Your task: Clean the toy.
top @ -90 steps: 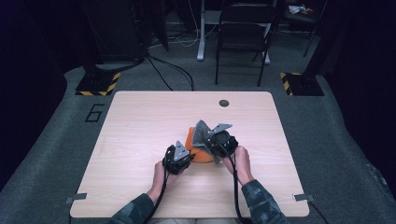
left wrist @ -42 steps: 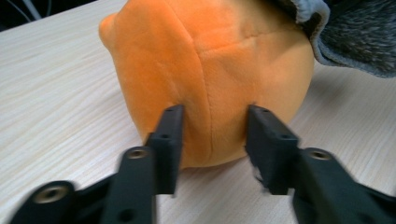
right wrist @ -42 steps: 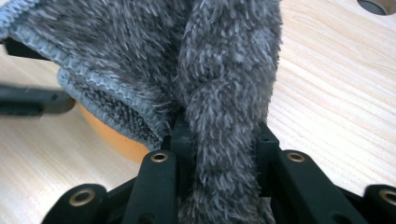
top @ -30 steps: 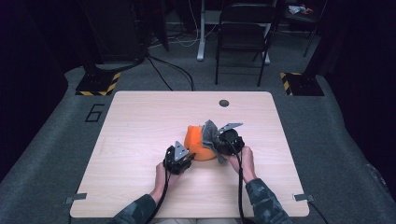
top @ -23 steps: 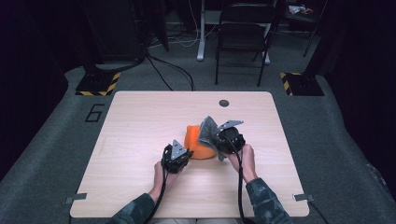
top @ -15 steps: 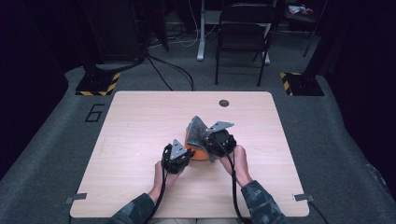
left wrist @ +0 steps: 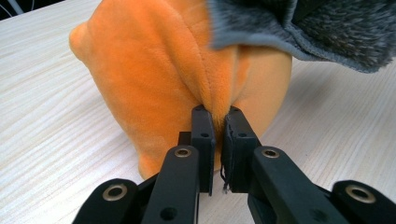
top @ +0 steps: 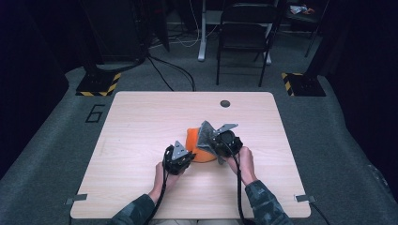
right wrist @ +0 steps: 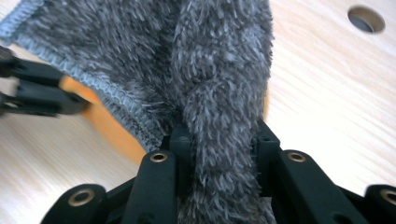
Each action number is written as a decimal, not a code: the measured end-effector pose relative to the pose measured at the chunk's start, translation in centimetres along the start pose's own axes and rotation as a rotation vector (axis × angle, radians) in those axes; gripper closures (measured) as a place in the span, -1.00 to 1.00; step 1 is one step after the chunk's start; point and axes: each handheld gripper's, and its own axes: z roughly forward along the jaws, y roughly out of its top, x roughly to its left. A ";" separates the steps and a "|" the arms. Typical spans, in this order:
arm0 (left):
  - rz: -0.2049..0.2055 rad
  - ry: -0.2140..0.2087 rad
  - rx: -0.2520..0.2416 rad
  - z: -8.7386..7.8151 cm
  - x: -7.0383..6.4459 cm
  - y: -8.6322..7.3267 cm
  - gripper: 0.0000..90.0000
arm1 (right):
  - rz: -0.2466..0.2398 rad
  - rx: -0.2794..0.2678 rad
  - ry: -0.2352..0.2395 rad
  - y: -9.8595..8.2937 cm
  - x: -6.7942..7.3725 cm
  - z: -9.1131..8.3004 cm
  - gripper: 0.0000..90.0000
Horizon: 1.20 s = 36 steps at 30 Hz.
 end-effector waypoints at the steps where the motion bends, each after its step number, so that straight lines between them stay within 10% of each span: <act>1: 0.004 -0.002 0.003 0.0 0.0 0.0 0.88 | 0.011 0.009 -0.003 -0.2 -0.3 0.1 0.54; 15: 0.000 -0.002 -0.003 0.0 0.1 -0.2 0.87 | 0.107 0.203 -0.031 -3.8 -3.6 4.4 0.52; 21: 0.012 -0.002 -0.008 0.0 0.2 -0.2 0.87 | 0.163 0.172 -0.007 -3.5 -4.8 3.5 0.54; 25: 0.020 -0.002 -0.007 -0.1 0.0 -0.3 0.87 | 0.184 0.047 -0.030 -2.3 -5.7 0.6 0.55; 30: 0.033 0.005 -0.007 0.0 -0.1 -0.2 0.87 | 0.122 -0.090 0.025 -0.1 -3.2 -2.3 0.55; 36: 0.063 0.007 -0.005 0.1 -0.6 -0.2 0.87 | -0.033 -0.114 0.072 1.5 1.6 -2.3 0.54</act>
